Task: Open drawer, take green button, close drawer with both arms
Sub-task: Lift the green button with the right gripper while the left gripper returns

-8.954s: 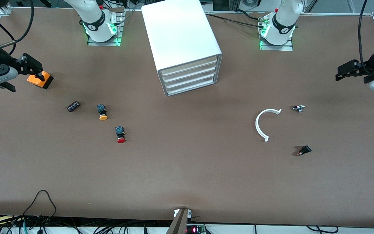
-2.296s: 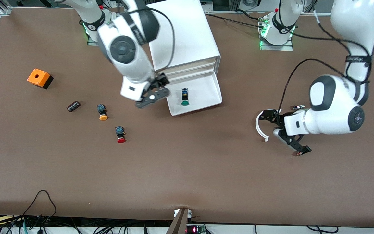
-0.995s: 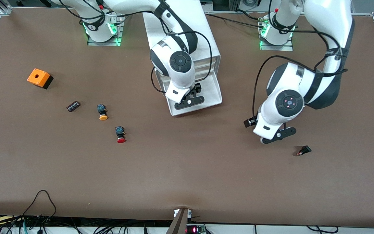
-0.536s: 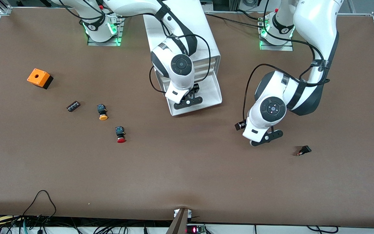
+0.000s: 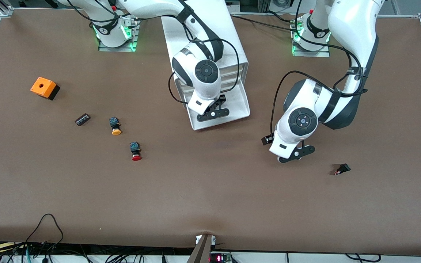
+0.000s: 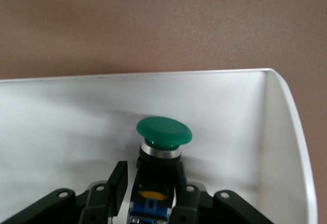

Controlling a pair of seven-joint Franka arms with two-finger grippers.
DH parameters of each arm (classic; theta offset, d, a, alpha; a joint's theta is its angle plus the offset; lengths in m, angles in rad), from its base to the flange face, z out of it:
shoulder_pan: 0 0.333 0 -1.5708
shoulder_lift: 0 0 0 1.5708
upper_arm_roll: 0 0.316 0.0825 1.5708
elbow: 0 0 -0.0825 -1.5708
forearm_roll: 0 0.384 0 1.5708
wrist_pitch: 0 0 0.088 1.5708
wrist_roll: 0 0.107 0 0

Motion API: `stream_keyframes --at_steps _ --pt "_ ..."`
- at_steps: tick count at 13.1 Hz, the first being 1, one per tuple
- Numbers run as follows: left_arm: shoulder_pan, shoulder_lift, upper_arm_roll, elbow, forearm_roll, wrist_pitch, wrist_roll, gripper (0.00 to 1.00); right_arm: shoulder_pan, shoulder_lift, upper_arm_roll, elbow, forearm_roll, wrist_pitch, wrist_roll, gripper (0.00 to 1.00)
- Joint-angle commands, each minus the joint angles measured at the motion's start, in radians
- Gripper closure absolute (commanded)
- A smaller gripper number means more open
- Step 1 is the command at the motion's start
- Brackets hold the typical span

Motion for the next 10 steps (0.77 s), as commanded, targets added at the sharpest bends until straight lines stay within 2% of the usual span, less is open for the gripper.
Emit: stream_keyframes --at_steps 1,2,4,7,10 --pt "-0.006 0.002 0.0 -0.003 -0.014 0.014 -0.014 0.0 0.009 -0.001 -0.005 0.006 0.015 0.011 0.013 0.91" --pt "-0.006 0.004 0.0 -0.003 -0.015 0.015 -0.014 0.0 0.006 -0.007 -0.007 0.008 0.016 0.009 0.008 1.0" --pt "-0.006 0.007 0.0 -0.003 -0.015 0.016 -0.014 0.0 -0.011 -0.022 -0.011 0.038 0.033 -0.008 0.008 1.0" --pt "-0.01 0.019 -0.003 0.0 -0.015 0.066 -0.014 0.0 -0.078 -0.024 -0.016 0.194 0.047 -0.197 -0.032 1.0" --pt "-0.039 0.077 -0.022 0.001 -0.015 0.184 -0.053 0.0 -0.192 -0.031 -0.013 0.302 0.049 -0.34 -0.191 1.0"
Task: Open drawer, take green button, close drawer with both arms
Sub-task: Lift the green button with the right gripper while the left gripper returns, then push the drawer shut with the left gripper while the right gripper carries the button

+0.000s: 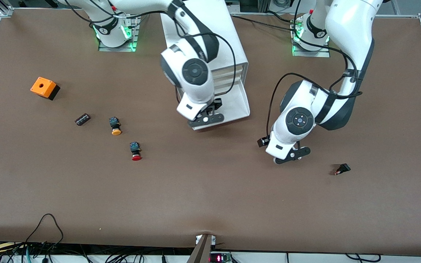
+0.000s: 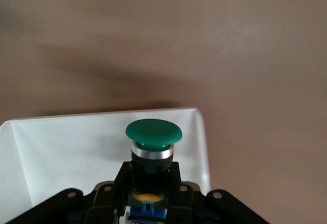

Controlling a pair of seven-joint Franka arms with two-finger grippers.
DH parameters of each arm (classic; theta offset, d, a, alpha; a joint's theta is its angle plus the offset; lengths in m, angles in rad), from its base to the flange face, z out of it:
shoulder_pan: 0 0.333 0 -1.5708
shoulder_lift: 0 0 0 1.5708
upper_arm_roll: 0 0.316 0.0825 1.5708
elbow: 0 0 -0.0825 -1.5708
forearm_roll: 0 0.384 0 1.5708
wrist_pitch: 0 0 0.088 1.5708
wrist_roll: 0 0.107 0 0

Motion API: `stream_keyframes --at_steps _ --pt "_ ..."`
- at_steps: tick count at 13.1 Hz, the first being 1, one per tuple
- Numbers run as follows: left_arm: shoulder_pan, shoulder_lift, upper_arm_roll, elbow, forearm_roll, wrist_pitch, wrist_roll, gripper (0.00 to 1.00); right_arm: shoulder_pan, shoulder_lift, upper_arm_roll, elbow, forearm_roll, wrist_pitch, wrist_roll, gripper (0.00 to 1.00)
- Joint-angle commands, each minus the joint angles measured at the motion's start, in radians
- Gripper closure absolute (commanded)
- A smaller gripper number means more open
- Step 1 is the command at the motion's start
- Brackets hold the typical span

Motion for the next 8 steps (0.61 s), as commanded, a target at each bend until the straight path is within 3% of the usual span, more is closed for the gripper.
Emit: stream_keyframes --at_steps 1,5,8 --pt "-0.053 0.062 -0.001 0.003 -0.011 0.126 -0.076 0.0 -0.113 -0.025 0.011 0.084 0.027 -0.107 -0.154 1.0" --pt "-0.188 0.14 0.001 0.001 0.001 0.284 -0.255 0.0 -0.235 -0.083 -0.031 0.009 0.024 -0.138 -0.456 0.98" --pt "-0.251 0.161 0.001 -0.002 0.006 0.289 -0.314 0.0 -0.367 -0.06 -0.048 -0.021 0.021 -0.083 -0.659 0.97"
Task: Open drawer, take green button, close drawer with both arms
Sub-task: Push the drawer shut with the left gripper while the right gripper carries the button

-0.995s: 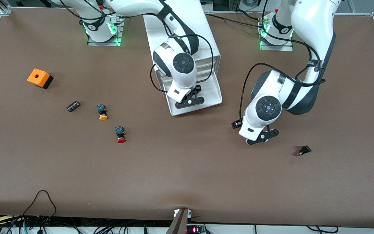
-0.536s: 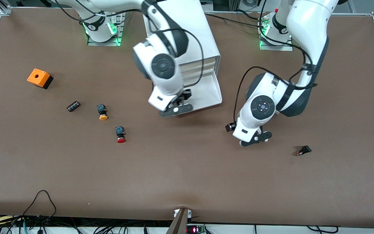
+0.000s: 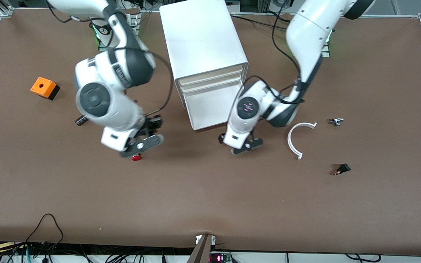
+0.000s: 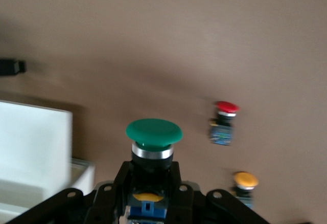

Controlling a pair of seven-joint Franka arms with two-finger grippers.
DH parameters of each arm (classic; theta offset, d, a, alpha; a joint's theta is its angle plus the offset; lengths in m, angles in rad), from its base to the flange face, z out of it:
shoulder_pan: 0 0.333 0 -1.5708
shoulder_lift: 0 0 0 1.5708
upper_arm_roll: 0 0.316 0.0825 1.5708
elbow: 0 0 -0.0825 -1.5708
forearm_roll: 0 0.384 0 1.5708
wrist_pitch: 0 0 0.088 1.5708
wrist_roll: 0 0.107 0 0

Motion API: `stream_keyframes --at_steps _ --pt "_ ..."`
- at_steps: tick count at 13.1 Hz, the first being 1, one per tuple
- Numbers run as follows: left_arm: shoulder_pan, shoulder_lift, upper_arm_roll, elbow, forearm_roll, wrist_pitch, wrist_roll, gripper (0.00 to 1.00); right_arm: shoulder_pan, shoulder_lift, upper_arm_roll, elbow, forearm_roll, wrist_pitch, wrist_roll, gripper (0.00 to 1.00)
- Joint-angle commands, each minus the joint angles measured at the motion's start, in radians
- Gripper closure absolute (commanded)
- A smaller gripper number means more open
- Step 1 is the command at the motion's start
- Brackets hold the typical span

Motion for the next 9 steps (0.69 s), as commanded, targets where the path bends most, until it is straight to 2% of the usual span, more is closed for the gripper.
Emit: stream_keyframes --at_steps 1,4,5,7,9 --pt "-0.025 0.0 0.011 -0.004 0.004 -0.006 -0.022 0.0 -0.119 0.02 0.006 -0.036 0.016 0.063 -0.2 0.97" --pt "-0.069 0.0 0.009 -0.017 -0.003 -0.025 -0.016 0.0 -0.22 0.063 0.006 -0.084 0.006 0.152 -0.386 0.95" --pt "-0.078 0.0 0.008 -0.021 -0.01 -0.028 -0.016 0.0 -0.253 0.059 0.006 -0.142 0.006 0.209 -0.458 0.94" --pt "-0.077 0.002 -0.038 -0.035 -0.01 -0.032 -0.014 0.0 -0.3 0.024 0.005 -0.286 0.013 0.33 -0.589 0.92" --pt "-0.075 -0.001 -0.073 -0.049 -0.01 -0.035 -0.016 0.0 -0.316 -0.013 -0.006 -0.407 0.013 0.427 -0.641 0.92"
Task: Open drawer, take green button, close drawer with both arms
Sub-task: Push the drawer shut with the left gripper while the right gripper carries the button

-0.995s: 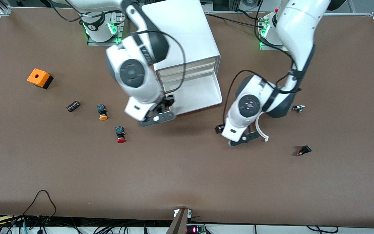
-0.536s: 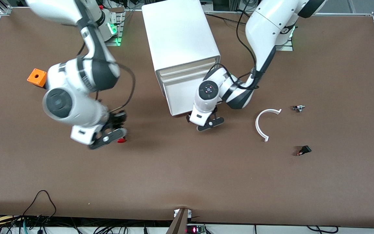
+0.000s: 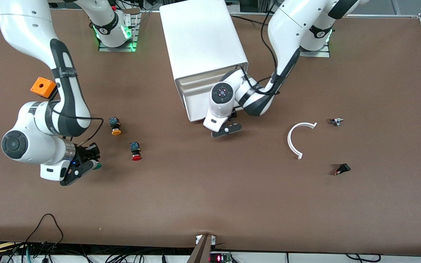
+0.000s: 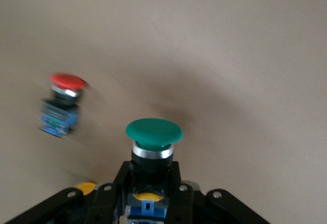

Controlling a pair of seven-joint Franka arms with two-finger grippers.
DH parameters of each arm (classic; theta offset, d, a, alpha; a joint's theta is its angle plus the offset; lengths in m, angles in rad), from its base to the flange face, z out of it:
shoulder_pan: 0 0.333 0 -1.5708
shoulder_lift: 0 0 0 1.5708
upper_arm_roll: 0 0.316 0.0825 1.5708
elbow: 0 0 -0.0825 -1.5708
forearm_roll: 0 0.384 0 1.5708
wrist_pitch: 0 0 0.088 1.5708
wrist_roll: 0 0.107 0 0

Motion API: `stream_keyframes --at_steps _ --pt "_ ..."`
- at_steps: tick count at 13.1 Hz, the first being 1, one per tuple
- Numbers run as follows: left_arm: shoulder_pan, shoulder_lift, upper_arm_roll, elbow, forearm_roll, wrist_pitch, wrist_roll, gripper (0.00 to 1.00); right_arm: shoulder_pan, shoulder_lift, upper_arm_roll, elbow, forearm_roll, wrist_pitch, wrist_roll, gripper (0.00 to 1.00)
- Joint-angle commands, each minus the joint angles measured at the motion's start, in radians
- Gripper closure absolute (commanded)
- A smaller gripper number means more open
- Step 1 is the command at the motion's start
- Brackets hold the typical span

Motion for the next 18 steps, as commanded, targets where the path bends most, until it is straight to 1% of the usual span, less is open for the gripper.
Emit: stream_keyframes --at_steps 1,3,5,6,8,9,10,11,12,13,14,16,18 --pt "0.002 -0.012 -0.047 -0.024 -0.01 -0.021 0.001 0.0 -0.01 -0.098 -0.012 -0.206 0.013 0.121 -0.09 0.92" --pt "0.004 -0.014 -0.082 -0.024 -0.011 -0.047 -0.001 0.0 -0.017 -0.096 -0.044 -0.259 0.016 0.199 -0.175 0.92" --pt "0.006 -0.014 -0.11 -0.024 -0.013 -0.073 0.001 0.0 -0.06 -0.077 -0.044 -0.265 0.019 0.227 -0.238 0.91" --pt "0.006 -0.012 -0.124 -0.028 -0.016 -0.081 0.002 0.0 -0.071 -0.066 -0.044 -0.265 0.021 0.238 -0.26 0.83" --pt "0.006 -0.01 -0.131 -0.044 -0.039 -0.081 0.007 0.0 -0.09 -0.048 -0.044 -0.265 0.022 0.247 -0.265 0.73" --pt "0.002 -0.009 -0.131 -0.048 -0.055 -0.081 0.008 0.0 -0.091 -0.042 -0.044 -0.265 0.022 0.25 -0.263 0.68" --pt "-0.002 -0.009 -0.131 -0.048 -0.077 -0.081 0.014 0.0 -0.091 -0.04 -0.043 -0.265 0.022 0.25 -0.263 0.67" --pt "-0.001 -0.009 -0.133 -0.048 -0.083 -0.079 0.022 0.0 -0.091 -0.04 -0.043 -0.264 0.022 0.249 -0.263 0.56" --pt "0.002 -0.009 -0.133 -0.047 -0.083 -0.079 0.031 0.0 -0.091 -0.042 -0.043 -0.259 0.022 0.247 -0.263 0.15" --pt "0.007 -0.01 -0.131 -0.044 -0.083 -0.079 0.048 0.0 -0.091 -0.048 -0.041 -0.253 0.021 0.242 -0.265 0.0" --pt "0.015 -0.014 -0.127 -0.038 -0.083 -0.081 0.063 0.0 -0.088 -0.054 -0.04 -0.245 0.019 0.239 -0.275 0.0" --pt "0.067 -0.023 -0.128 -0.031 -0.069 -0.082 0.086 0.0 -0.093 -0.054 -0.04 -0.19 0.021 0.236 -0.341 0.0" --pt "0.1 -0.041 -0.127 -0.03 -0.066 -0.094 0.106 0.0 -0.087 -0.072 -0.038 -0.158 0.022 0.204 -0.337 0.0"
